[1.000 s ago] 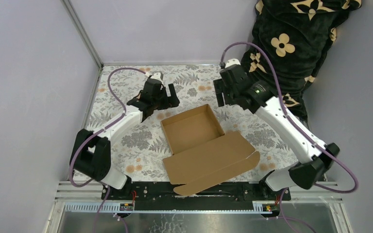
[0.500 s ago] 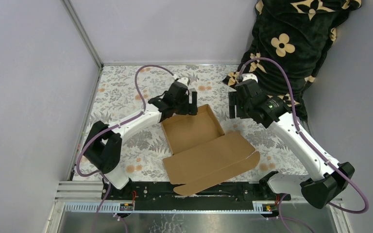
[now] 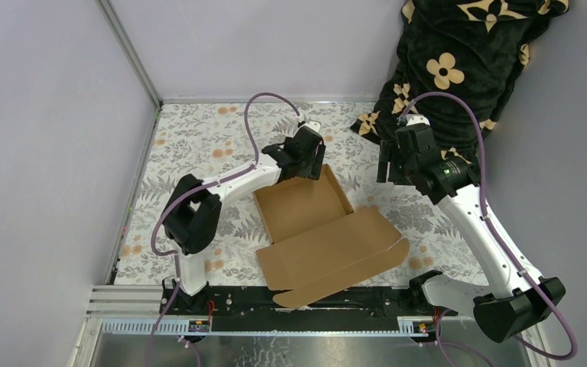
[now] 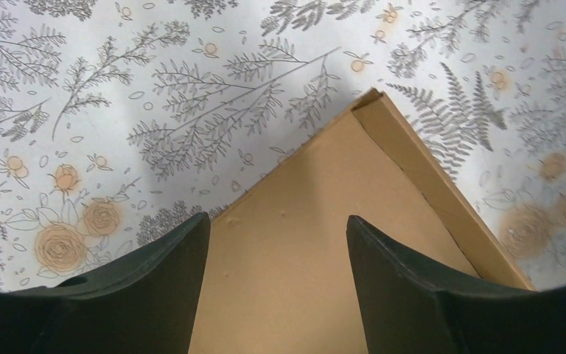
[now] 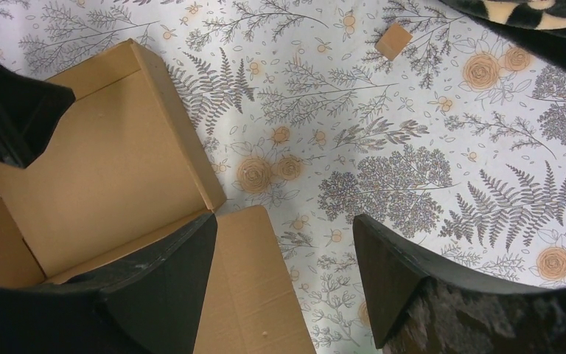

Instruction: Fold the paper box

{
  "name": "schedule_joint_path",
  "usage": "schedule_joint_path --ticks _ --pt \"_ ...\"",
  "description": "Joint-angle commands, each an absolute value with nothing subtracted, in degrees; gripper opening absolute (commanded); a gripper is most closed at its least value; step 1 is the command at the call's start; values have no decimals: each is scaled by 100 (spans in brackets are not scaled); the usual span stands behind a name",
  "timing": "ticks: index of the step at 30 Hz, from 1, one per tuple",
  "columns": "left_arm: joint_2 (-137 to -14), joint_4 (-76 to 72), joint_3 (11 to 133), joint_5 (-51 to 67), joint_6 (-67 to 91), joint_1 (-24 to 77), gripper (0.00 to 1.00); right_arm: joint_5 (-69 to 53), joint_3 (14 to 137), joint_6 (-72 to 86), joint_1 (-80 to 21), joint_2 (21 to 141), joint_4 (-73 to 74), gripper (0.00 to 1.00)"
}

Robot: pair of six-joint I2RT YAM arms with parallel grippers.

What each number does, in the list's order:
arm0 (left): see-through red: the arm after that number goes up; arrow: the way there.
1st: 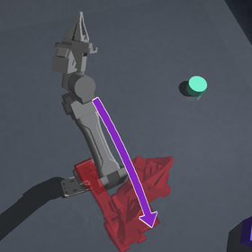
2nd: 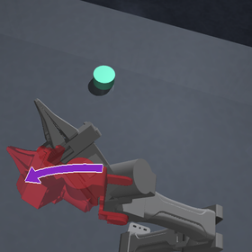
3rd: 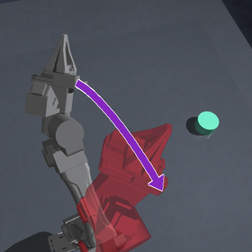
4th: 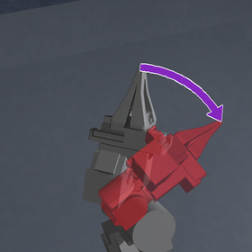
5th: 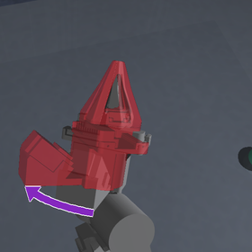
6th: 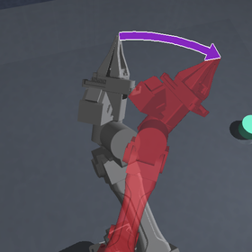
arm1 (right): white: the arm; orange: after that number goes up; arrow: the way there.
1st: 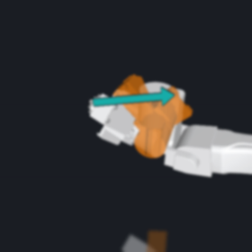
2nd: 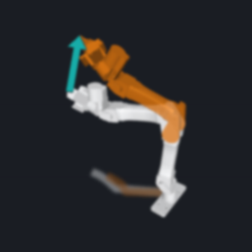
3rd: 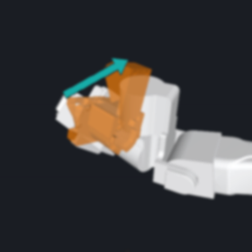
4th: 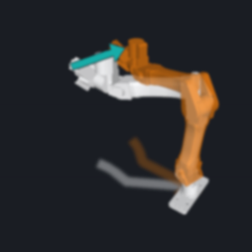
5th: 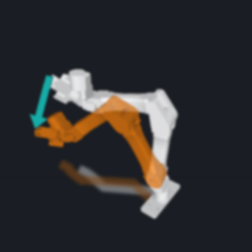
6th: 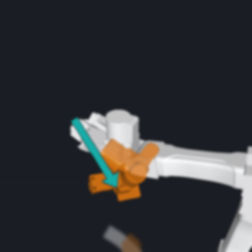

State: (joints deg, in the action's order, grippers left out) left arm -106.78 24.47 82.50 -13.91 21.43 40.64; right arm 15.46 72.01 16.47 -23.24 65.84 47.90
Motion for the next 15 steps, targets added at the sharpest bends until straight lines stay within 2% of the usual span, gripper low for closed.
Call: schedule_joint_path --ticks 1,15 --pt "-10912 2583 8585 -1729 1706 3843 76 1245 7270 1479 -2155 6437 4678 75" --pt "-11301 2419 8314 -1061 1716 3560 74 872 7158 1233 -1773 6259 4664 75"
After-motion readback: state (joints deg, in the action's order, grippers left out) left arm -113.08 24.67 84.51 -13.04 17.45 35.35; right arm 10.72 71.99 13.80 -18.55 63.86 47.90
